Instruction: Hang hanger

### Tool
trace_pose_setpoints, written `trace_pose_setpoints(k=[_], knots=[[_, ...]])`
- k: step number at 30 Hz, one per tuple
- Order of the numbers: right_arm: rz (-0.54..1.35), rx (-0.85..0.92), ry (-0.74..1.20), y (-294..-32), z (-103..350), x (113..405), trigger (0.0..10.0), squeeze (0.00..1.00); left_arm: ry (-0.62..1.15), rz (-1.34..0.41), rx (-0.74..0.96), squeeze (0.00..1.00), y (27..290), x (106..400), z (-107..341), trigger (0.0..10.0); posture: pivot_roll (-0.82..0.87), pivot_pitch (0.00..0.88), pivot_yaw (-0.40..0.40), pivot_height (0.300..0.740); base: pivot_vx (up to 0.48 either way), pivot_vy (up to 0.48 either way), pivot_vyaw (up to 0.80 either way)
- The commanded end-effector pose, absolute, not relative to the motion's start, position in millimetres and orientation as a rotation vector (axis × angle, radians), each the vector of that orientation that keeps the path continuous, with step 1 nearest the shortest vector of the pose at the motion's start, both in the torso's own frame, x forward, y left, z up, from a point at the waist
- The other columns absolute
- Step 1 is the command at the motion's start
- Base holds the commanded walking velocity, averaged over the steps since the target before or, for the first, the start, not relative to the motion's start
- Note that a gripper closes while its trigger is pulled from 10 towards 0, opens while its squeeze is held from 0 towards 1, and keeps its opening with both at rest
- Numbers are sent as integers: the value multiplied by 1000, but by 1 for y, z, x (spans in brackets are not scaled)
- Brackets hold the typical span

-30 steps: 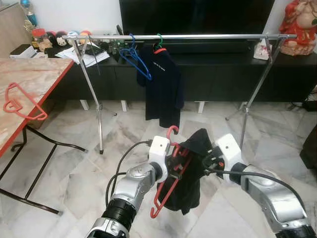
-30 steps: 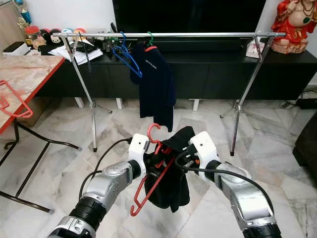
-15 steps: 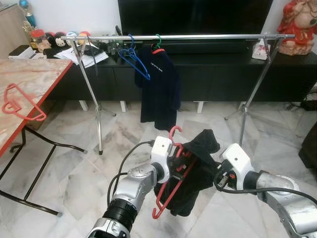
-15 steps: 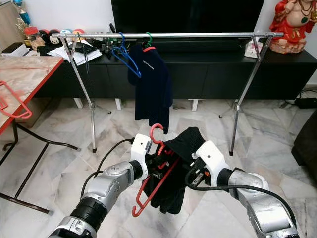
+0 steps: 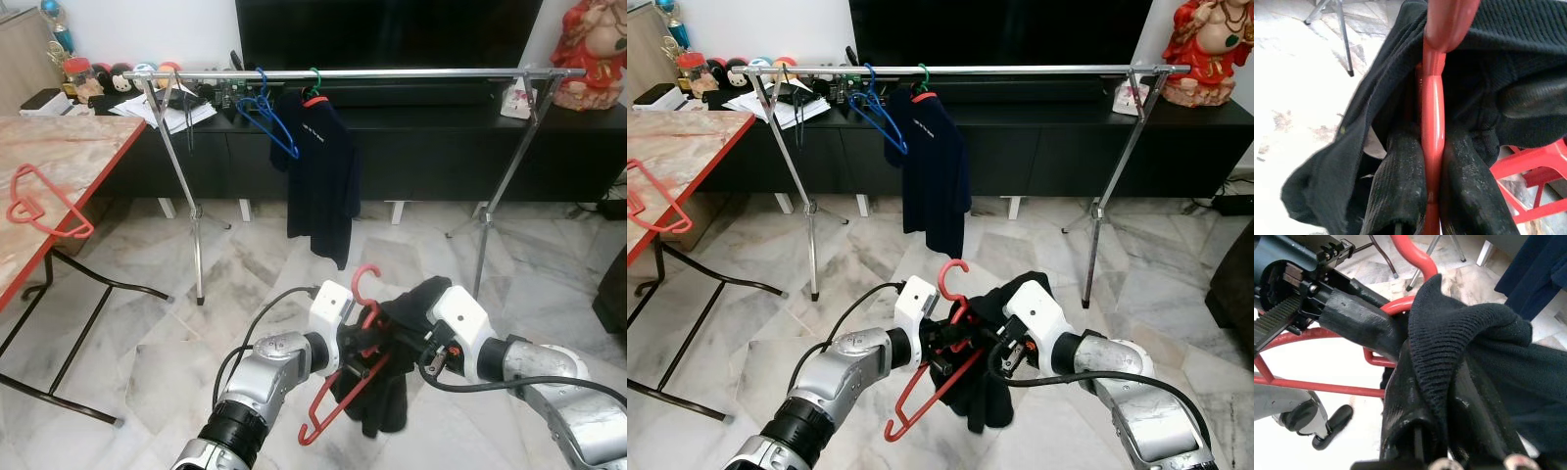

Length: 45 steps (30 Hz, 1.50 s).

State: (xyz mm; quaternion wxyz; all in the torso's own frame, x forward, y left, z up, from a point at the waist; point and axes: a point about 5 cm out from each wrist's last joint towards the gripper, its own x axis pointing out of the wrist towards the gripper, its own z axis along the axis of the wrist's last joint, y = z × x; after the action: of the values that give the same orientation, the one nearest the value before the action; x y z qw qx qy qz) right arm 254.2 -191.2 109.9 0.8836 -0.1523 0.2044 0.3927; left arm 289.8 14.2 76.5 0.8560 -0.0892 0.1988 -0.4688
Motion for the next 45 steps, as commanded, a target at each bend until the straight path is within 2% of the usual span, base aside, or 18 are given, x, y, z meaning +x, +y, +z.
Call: trace_pose_setpoints(k=[1,20,34,37,38,39,45], knots=[[846,-349,394,-188,117,257,10000,0,393,-1005,-181,0,13,291,83,10000,-161,0,27,740,0,0,0],[868,-422,424,-194,118,254,10000,0,339,-943,-223,0,18,300,90,10000,-165,0,18,740,0,0,0],[878,-428,432,-192,115,253,10000,0,315,-1015,-227,0,15,295,95,10000,-165,0,16,740,0,0,0],[879,-431,431,-191,116,254,10000,153,311,-1018,-231,0,15,295,95,10000,-164,0,16,740,0,0,0],[878,-432,431,-191,116,254,10000,153,309,-1018,-232,0,14,295,95,10000,-164,0,16,740,0,0,0],[879,-434,431,-191,116,254,10000,247,307,-1017,-233,0,14,295,95,10000,-166,0,16,740,0,0,0],[883,-443,434,-191,116,253,10000,278,299,-1010,-232,0,15,297,96,10000,-167,0,15,740,0,0,0]])
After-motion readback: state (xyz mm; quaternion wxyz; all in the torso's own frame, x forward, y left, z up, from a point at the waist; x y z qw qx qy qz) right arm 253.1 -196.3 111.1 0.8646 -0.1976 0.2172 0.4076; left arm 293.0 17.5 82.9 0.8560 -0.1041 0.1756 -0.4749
